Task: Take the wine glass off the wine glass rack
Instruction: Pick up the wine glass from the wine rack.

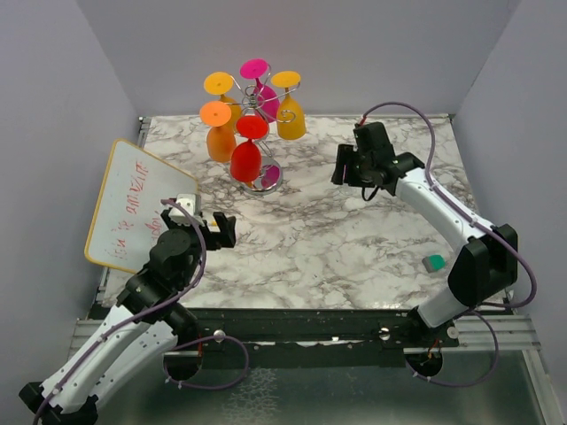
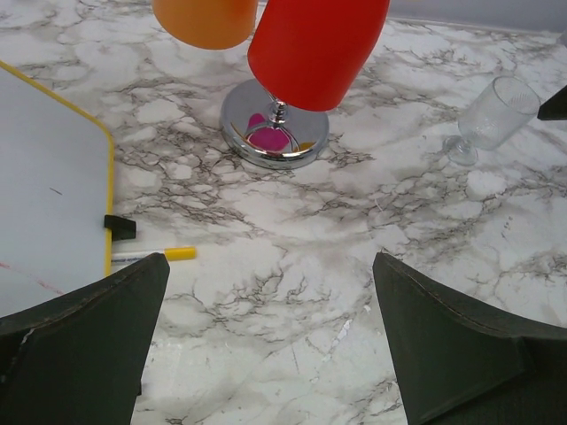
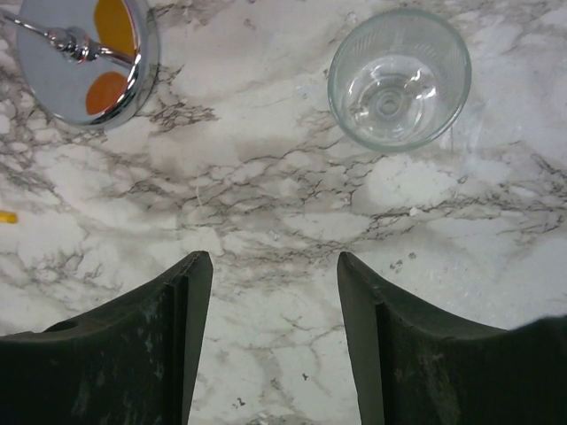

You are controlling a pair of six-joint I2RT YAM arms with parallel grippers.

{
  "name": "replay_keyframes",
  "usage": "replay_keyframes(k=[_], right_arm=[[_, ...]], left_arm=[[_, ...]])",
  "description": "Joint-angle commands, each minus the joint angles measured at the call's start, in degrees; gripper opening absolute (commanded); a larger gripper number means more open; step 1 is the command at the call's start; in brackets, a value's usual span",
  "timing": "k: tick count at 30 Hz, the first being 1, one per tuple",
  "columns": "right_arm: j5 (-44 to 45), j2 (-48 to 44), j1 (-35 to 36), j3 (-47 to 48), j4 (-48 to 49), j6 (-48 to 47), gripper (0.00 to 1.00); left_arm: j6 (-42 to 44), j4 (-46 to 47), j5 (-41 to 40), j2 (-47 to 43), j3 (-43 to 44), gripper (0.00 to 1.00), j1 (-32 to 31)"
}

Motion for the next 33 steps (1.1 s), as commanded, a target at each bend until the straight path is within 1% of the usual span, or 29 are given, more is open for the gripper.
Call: replay_keyframes(k=[1, 4, 10, 15, 19, 21, 23, 26, 28, 31, 33], right_arm=[[-5.78, -5.06, -0.36, -3.94, 1.09, 5.63, 0.64], [-8.49, -7.54, -0.36, -5.31, 1.59, 9.03, 0.65], [-8.96, -9.66, -0.36, -4.0, 0.31, 13.26, 0.66], [-11.06, -11.09, -0.36, -4.22, 0.52, 15.96, 0.67], [-12.23, -12.86, -0.36, -5.81, 4.14, 19.05, 0.67], [-14.5, -13.68, -0.36, -6.82, 7.36, 19.87, 0.67], [-17.38, -14.57, -0.36, -8.32, 11.62, 20.87, 0.67], [-19.96, -15.14, -0.36, -8.69, 13.54, 22.16, 0.67], [-20.82, -15.95, -0.36, -9.3, 13.95, 23.62, 0.67], [-24.7, -17.85, -0.36, -11.84, 18.24, 24.52, 0.68], [-27.84, -18.83, -0.36, -14.07, 22.49, 25.01, 0.69]], left_arm=[[-0.32, 1.47, 4.9, 2.22, 0.47, 0.99, 2.34], [-0.5, 2.47, 7.58, 4.16, 0.78, 0.99, 5.02], [-1.62, 6.96, 16.63, 4.75, -0.4, 0.99, 11.54], [-0.9, 8.4, 21.6, 5.15, -0.05, 0.99, 12.31], [-4.34, 7.79, 23.16, 5.02, 0.58, 0.97, 12.29], [-5.15, 5.35, 24.72, 7.32, 4.58, 0.95, 12.29], [-4.41, 3.52, 27.43, 12.14, 10.38, 0.95, 12.37], [-1.2, -3.85, 29.6, 23.62, 24.66, 0.96, 12.42], [-0.37, -7.42, 31.33, 29.23, 33.81, 0.96, 12.74], [-1.27, -8.01, 34.28, 33.35, 39.39, 0.98, 14.0], [-2.68, -7.93, 36.99, 36.23, 42.38, 0.97, 15.92]])
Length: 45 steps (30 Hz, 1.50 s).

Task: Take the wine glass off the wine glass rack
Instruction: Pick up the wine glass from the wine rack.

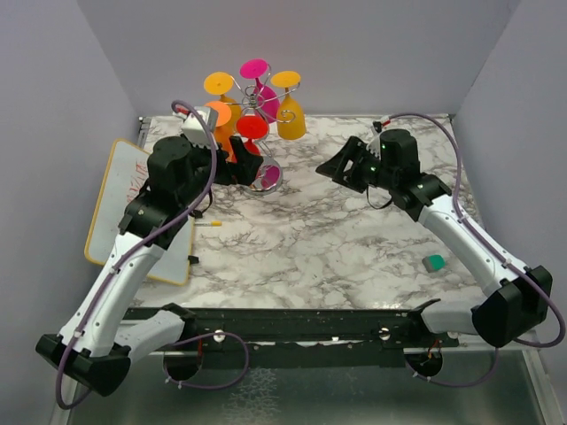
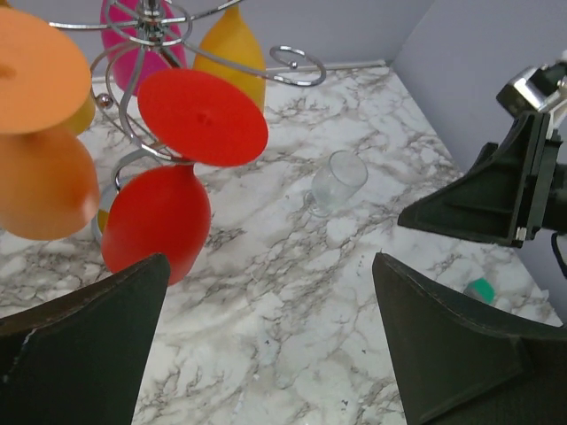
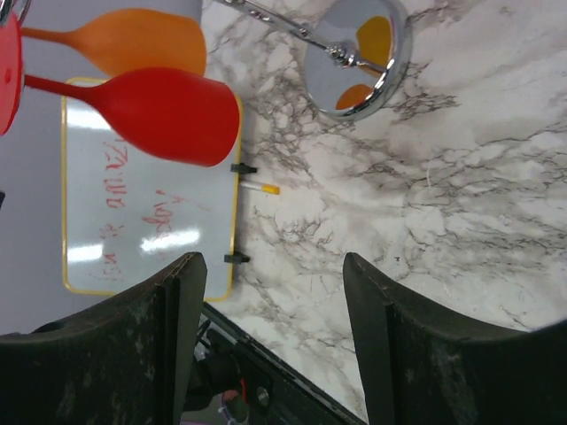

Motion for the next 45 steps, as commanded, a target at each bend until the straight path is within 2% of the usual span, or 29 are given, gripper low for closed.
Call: replay_keyframes(k=[1, 7, 15, 25, 38, 45], right_arm=[[-9.35, -3.24, -0.36, -4.39, 10.4, 3.06, 0.69], [-19.77, -0.74, -0.36, -7.16, 25.22, 8.82, 0.69], [-22.81, 3.4, -0.36, -4.75, 24.46, 6.85, 0.69], [-24.84, 7.93, 0.42, -3.19, 32.59, 12.55, 0.67], [-6.9, 16.77, 7.23, 10.39, 33.28, 16.12, 0.67], [-5.11, 22.46, 8.81, 17.24, 31.99, 17.27, 0.64]], left_arm=[[-1.92, -4.94, 8.7, 5.4, 6.94, 0.96, 3.87], [-8.36, -1.97, 14.2, 10.37, 11.02, 0.86, 9.52], [-15.98, 3.93, 18.0, 13.0, 12.19, 0.65, 12.81], [-14.42, 7.17, 17.62, 14.47, 13.59, 0.63, 13.15], [-8.04, 6.84, 12.16, 14.63, 14.08, 0.65, 13.23], [-6.73, 6.3, 11.11, 15.68, 14.38, 0.65, 13.34]])
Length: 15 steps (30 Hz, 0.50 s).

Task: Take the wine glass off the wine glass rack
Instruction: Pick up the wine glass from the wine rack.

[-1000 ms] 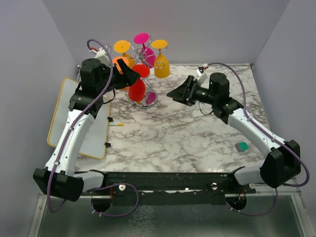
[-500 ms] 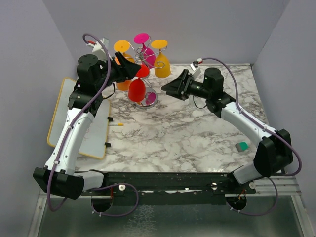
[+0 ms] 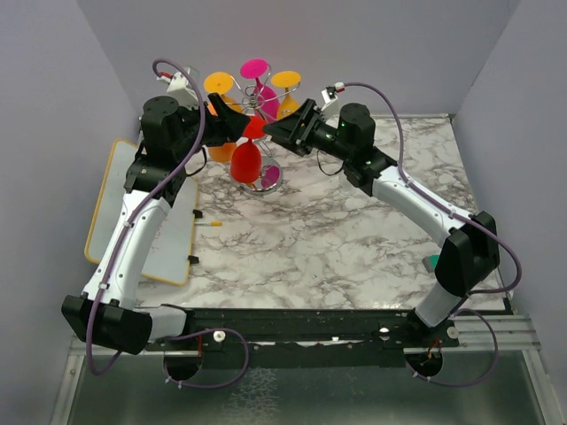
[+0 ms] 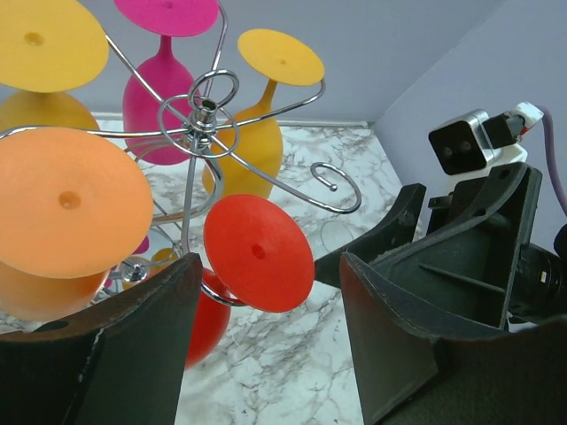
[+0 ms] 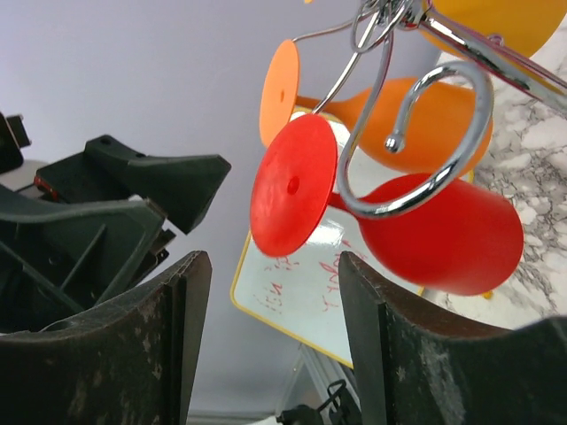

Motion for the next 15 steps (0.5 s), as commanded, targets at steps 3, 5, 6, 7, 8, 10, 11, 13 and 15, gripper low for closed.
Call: replay_keyframes(k=[3, 5, 6, 7, 8, 10, 11, 13, 15], right_arm=[[3.8, 4.74, 1.1, 5.11, -1.45, 1.74, 0.62], [3.82, 5.15, 1.2, 5.24, -0.83, 1.85, 0.57], [3.71, 5.26, 1.26, 5.24, -0.24, 1.86, 0.54], [3.81, 5.28, 1.35, 5.24, 0.23, 1.9, 0.51], [3.95, 5.35, 1.43, 5.28, 0.44, 1.93, 0.47], [3.87, 5.73, 1.44, 5.6, 0.74, 2.01, 0.39], [3.74, 5.94, 1.44, 5.74, 0.82, 2.26, 0.34], [3.07, 6.24, 1.42, 5.55, 2.11, 3.18, 0.32], [2.47, 6.38, 1.43, 5.34, 3.04, 4.01, 0.29]], left_arm=[[1.98, 0.49, -1.24, 0.92, 1.73, 0.65, 0.51], [2.12, 0.59, -0.57, 1.25, 1.7, 0.65, 0.51], [2.17, 0.59, -0.22, 1.45, 1.58, 0.65, 0.51], [2.17, 0.59, 0.24, 1.53, 1.52, 0.65, 0.51], [2.16, 0.59, 0.62, 1.62, 1.46, 0.65, 0.51], [1.96, 0.59, 1.08, 1.79, 1.27, 0.65, 0.57], [1.92, 0.65, 1.23, 1.73, 1.17, 0.65, 0.48], [1.82, 0.68, 1.52, 1.74, 0.97, 0.65, 0.54], [1.9, 0.68, 1.71, 1.73, 0.85, 0.65, 0.53]])
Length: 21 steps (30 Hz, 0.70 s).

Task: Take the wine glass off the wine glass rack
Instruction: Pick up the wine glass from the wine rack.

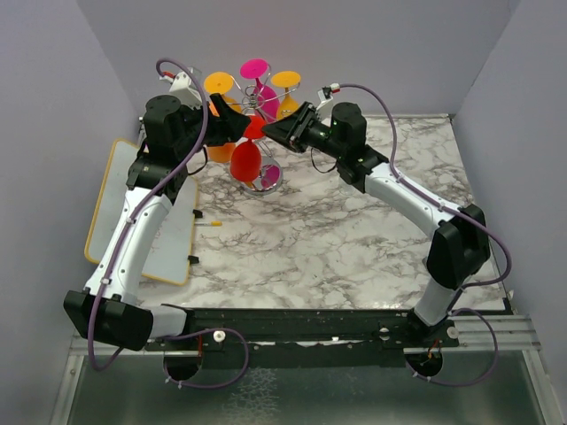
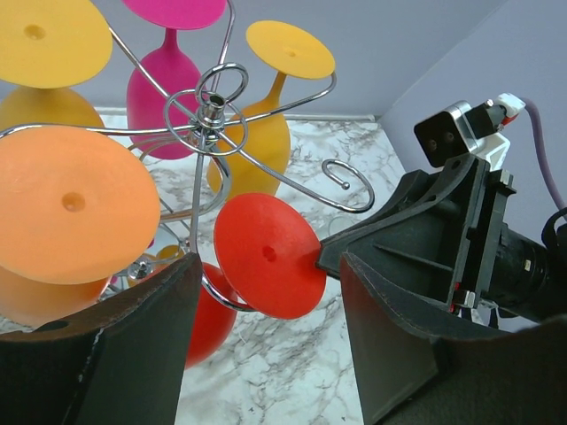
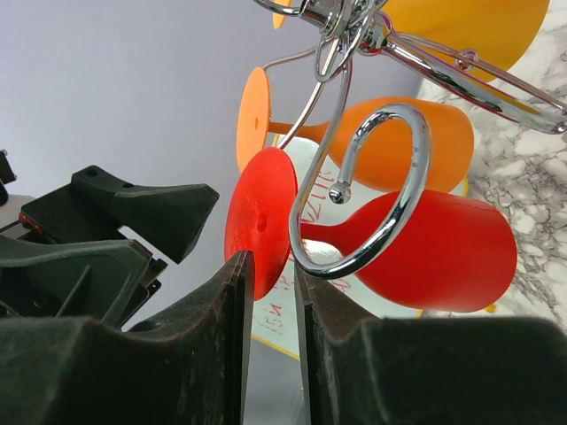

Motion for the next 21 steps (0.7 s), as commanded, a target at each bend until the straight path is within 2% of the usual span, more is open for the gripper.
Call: replay_keyframes(k=[1, 12, 21], right_arm=[[-0.34, 1.5, 0.46, 1.85, 3.01, 2.09, 0.29], [-1.77, 1.37, 0.48, -0.69, 8.26, 8.0, 0.03], [-2.39, 2.82, 0.47, 0.03, 10.46, 14.25, 0.01]], left_arm=[[0.62, 0.68, 1.67, 0.36, 0.9, 0.65, 0.4], [0.88, 0.16, 2.43, 1.16, 1.3, 0.65, 0.45], [1.6, -0.93, 1.55, 0.56, 2.18, 0.67, 0.57]])
